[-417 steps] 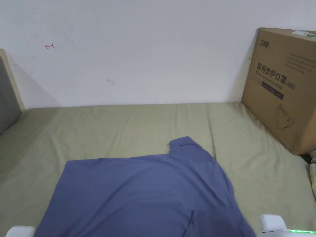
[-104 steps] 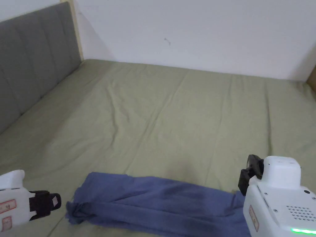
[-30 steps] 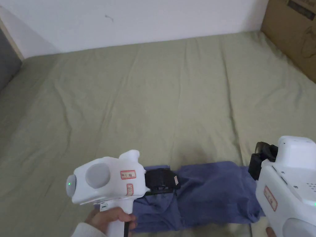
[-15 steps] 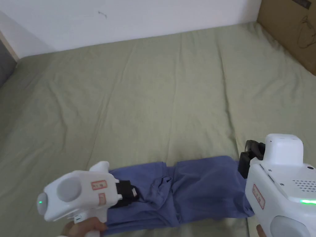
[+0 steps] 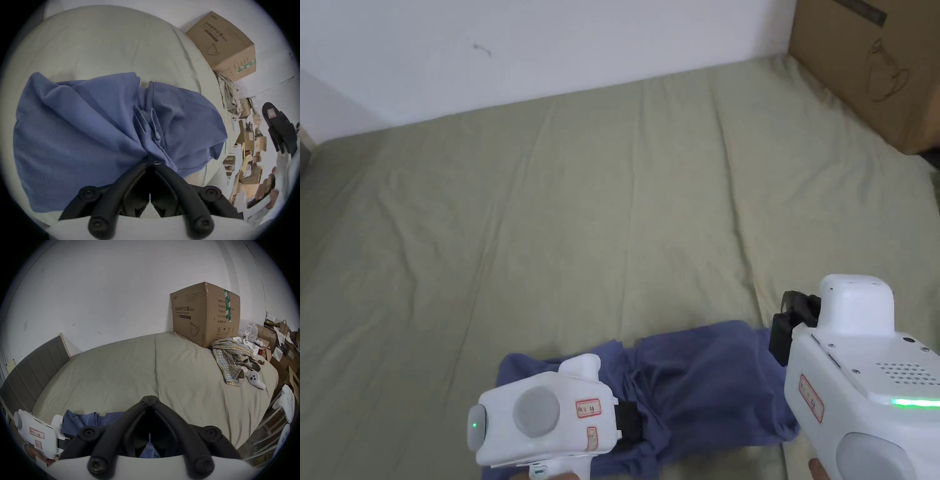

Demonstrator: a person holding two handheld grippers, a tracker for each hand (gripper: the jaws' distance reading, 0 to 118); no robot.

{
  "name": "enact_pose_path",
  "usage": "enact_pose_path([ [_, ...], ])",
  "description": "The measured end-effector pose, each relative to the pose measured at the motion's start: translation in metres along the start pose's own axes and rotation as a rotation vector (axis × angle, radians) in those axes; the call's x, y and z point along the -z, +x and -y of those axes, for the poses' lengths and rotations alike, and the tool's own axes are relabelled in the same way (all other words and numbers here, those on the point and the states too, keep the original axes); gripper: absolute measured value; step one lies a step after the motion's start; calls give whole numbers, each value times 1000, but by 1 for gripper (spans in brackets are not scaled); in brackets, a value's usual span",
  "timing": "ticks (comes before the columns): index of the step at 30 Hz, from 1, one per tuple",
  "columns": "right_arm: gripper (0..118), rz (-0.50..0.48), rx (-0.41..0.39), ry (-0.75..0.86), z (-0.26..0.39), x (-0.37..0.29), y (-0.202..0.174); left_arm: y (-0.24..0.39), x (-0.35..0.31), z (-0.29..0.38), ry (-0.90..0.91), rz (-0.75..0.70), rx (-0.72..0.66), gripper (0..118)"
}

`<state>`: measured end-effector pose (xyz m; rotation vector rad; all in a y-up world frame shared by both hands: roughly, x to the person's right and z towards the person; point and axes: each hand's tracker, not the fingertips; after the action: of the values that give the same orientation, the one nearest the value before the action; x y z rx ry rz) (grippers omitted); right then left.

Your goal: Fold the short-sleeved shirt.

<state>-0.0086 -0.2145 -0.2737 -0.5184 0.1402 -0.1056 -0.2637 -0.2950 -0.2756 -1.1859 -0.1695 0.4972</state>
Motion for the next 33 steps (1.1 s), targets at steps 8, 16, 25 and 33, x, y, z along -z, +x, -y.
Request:
enact_pose_path([
  [8,0,18,9,-1,-2,-5,2,0,-47,4,34,203,-3,0],
  [16,0,14,-28,12,-7,-13,-11,-68,-115,4,195,248,-92,0],
  [25,0,-16,-106,-7,-4,-9,-44,-203,-141,48,298,227,-394,0],
  [33,0,-51,-146,-26,-8,-4,-68,-205,-119,44,307,358,-402,112],
])
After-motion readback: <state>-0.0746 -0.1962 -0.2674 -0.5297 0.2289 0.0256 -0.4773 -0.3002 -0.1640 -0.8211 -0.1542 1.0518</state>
